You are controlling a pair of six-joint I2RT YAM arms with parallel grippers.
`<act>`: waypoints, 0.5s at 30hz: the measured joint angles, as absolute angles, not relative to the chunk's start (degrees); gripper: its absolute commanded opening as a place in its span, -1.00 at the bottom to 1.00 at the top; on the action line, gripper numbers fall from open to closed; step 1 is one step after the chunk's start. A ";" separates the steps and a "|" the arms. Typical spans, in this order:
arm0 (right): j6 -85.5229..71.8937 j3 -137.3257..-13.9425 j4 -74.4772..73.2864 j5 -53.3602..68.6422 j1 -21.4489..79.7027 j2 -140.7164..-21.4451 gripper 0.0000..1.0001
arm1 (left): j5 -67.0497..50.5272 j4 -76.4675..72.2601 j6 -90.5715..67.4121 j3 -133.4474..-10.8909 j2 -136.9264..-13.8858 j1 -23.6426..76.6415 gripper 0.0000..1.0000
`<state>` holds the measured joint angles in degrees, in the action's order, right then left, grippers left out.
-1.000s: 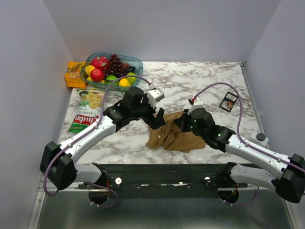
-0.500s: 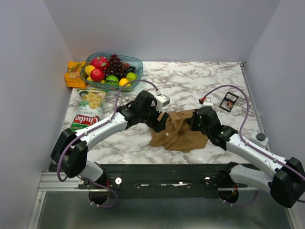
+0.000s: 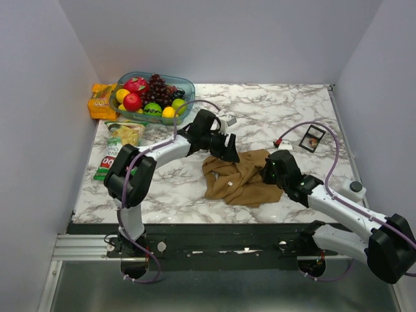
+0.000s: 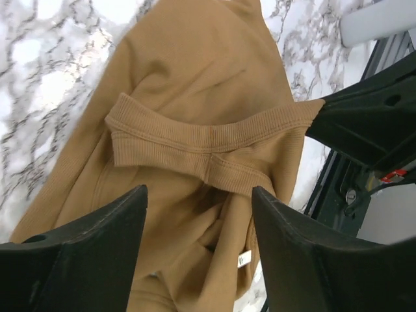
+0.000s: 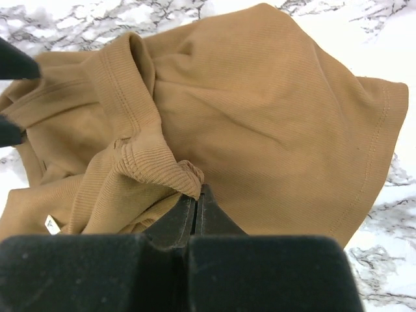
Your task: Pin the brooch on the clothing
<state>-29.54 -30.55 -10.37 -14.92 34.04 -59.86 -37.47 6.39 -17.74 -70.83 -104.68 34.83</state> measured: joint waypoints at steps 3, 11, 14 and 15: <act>-29.89 -29.80 -10.37 -14.92 34.04 -59.83 -0.99 | -39.42 5.61 -18.85 -72.18 -108.14 35.79 0.30; -30.15 -28.86 -10.39 -14.92 34.02 -59.83 -0.99 | -43.20 2.57 -20.27 -72.42 -110.28 38.65 0.28; -30.15 -28.84 -10.39 -14.92 34.02 -59.83 -0.99 | -43.64 1.89 -20.62 -72.47 -111.72 39.16 0.31; -30.15 -28.84 -10.41 -14.92 34.02 -59.83 -0.99 | -43.59 1.96 -20.56 -72.58 -112.16 39.18 0.33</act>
<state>-30.15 -28.84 -10.41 -14.92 34.02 -59.83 -43.59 1.96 -20.56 -72.58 -112.16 39.18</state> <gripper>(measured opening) 0.016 0.639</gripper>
